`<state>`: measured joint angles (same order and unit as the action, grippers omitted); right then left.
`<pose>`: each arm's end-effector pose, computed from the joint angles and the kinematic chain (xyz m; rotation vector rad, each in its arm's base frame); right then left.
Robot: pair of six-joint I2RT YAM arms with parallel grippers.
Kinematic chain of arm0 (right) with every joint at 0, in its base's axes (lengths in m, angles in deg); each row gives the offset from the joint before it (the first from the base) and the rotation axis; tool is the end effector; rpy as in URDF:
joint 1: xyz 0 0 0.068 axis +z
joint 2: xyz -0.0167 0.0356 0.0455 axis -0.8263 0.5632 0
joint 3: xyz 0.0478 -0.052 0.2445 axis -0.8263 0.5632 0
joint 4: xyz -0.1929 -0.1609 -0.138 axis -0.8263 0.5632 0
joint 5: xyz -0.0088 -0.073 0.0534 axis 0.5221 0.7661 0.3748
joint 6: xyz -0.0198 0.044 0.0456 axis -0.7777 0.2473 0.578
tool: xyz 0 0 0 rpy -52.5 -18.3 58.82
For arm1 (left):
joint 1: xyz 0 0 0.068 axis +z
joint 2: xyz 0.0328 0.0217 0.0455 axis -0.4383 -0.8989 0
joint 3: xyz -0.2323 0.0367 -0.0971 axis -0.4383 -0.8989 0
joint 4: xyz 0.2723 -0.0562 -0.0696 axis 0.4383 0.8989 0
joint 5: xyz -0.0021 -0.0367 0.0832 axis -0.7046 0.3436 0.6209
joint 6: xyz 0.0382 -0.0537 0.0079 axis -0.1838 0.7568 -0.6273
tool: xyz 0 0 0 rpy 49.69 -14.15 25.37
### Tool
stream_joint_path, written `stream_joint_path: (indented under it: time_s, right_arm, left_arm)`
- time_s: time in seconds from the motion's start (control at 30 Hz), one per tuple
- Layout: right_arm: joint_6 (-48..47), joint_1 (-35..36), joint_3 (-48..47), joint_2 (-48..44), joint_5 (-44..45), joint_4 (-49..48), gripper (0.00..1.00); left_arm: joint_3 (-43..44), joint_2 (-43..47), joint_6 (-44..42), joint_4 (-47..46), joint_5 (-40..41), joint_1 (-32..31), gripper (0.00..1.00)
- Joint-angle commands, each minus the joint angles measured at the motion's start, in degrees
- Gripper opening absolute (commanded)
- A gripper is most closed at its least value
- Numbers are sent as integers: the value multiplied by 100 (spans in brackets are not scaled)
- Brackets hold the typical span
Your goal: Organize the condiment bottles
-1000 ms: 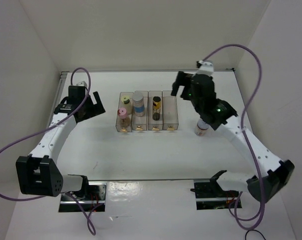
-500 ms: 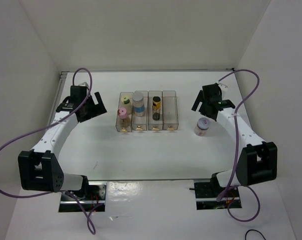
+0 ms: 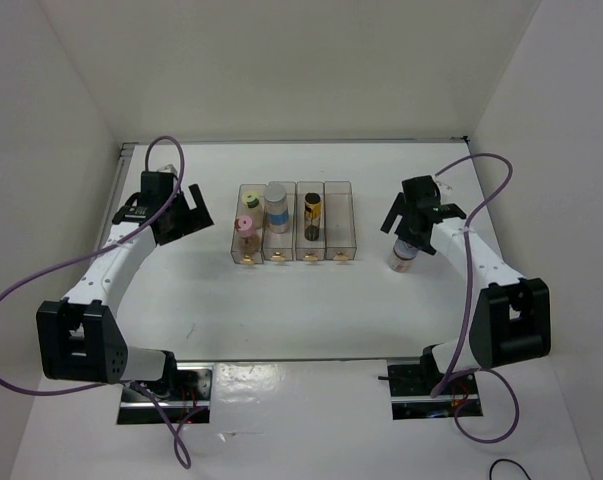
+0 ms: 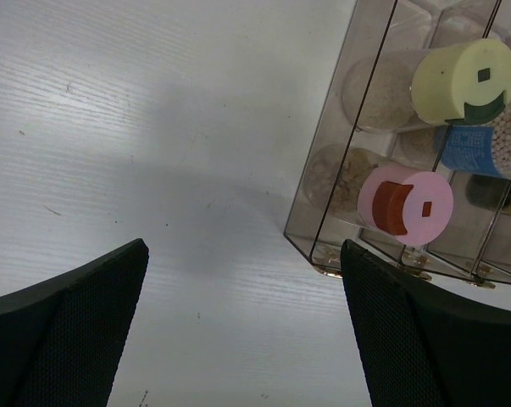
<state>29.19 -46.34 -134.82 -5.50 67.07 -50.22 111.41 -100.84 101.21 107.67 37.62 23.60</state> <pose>0.3198 0.0384 0.2022 0.6331 2.4377 -0.0503 0.3331 -0.0132 0.2434 -0.5750 2.3091 -0.2566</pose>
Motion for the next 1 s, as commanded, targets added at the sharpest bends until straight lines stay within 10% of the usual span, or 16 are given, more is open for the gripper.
stream_joint_path:
  time_s: [0.0,0.43,0.97]
  right_arm:
    - [230,-33,183,-42,-122,108,98]
    - [335,-33,324,248,114,-129,98]
    - [335,-33,271,529,247,-288,57]
  left_arm:
    - [-48,6,-51,-142,-7,28,100]
    - [-48,-47,-104,-194,-60,28,100]
    - [5,-99,-157,-194,-60,28,100]
